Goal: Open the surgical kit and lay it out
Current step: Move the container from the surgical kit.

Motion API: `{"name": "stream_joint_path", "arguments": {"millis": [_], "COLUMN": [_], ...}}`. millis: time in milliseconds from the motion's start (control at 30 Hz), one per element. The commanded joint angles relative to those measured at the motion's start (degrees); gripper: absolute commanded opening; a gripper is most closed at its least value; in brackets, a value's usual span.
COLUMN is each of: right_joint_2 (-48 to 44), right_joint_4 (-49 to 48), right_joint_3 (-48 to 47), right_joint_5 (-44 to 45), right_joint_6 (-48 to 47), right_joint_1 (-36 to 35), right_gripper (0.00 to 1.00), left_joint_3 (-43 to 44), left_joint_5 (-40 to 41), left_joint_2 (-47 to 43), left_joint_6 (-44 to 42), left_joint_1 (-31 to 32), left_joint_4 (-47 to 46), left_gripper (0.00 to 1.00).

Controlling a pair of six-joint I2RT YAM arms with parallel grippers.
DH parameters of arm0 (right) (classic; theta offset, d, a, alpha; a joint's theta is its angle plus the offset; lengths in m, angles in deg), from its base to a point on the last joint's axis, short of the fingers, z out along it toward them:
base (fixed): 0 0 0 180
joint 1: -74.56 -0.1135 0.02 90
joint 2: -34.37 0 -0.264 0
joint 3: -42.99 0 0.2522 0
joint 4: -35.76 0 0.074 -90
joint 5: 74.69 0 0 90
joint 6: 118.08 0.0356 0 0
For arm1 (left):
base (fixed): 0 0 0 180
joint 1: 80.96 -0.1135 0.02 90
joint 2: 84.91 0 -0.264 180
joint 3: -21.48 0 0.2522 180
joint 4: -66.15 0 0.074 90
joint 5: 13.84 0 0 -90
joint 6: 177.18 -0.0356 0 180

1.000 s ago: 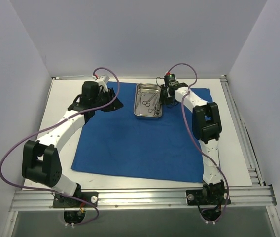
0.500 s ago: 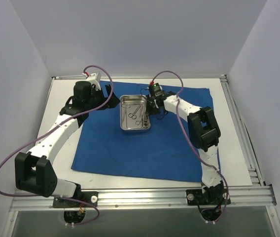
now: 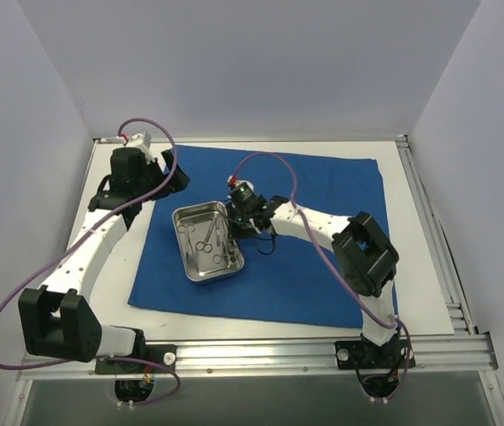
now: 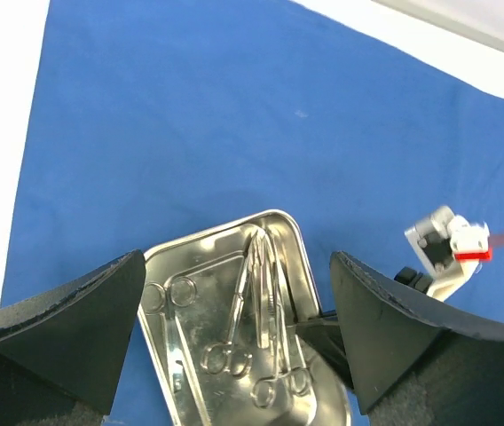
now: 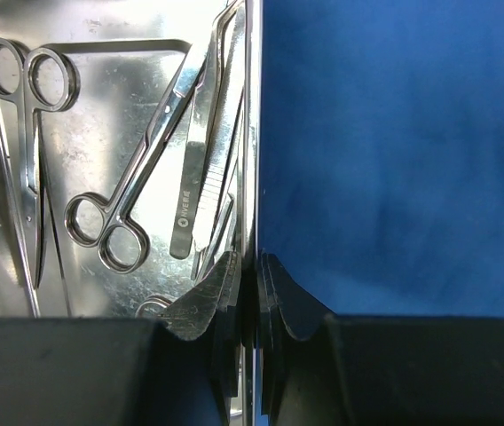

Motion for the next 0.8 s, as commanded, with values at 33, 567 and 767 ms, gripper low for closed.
{"name": "stream_joint_path", "arguments": {"millis": [33,567,767], "right_joint_2": [-1.81,-1.19,0.12], "right_joint_4": [-8.37,-7.42,-7.42], "right_joint_3": [0.33,-0.29,-2.3], "right_joint_5": [1.26,5.14,2.42], "right_joint_6": [1.85,-3.16,-3.6], "right_joint_1": [-2.09,-3.33,-3.33], "right_gripper": [0.0,0.0,0.0], "left_joint_3": [1.47,-0.82,-0.74], "left_joint_5": [-2.33,-17.11,-16.51], "left_joint_2": [-2.67,-0.92,0.14], "left_joint_6": [2.53,0.51,2.09], "left_joint_1": [-3.33,-9.67,-9.58], "left_joint_4": [4.22,-0.97,-1.41], "left_gripper": [0.94,0.94,1.0]}}
